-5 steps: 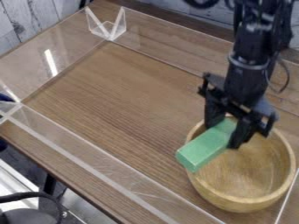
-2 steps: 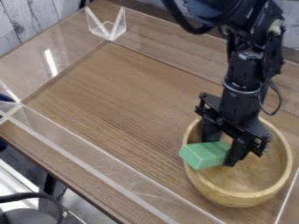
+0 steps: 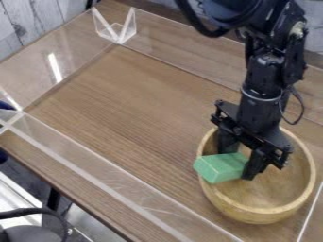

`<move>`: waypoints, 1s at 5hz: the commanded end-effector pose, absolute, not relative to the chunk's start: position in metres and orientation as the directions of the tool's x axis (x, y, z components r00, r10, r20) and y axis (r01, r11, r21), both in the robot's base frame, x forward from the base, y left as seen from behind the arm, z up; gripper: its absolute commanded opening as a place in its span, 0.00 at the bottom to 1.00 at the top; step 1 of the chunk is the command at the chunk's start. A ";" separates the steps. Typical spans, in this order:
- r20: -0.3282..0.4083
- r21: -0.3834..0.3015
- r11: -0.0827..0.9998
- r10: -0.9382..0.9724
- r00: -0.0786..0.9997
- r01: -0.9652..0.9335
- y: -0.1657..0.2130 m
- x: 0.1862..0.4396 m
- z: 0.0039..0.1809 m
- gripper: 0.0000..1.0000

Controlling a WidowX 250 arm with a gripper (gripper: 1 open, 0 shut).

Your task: Put the green block in the brown bowl

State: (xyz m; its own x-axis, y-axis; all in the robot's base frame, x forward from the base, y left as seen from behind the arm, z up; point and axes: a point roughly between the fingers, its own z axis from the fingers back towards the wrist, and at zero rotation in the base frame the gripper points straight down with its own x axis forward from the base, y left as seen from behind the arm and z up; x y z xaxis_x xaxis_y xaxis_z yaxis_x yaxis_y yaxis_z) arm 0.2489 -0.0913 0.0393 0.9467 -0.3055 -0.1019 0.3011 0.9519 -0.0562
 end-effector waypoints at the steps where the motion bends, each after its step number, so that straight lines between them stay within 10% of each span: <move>1: -0.077 -0.063 0.950 -0.311 0.947 0.307 -0.091 0.253 0.045 0.00; 5: -0.084 -0.078 0.952 -0.303 0.949 0.297 -0.088 0.252 0.046 0.00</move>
State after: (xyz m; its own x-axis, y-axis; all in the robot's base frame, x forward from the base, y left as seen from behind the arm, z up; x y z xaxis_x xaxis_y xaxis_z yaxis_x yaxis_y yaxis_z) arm 0.2489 -0.0891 0.0395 0.9480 -0.3000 -0.1064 0.2933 0.9531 -0.0745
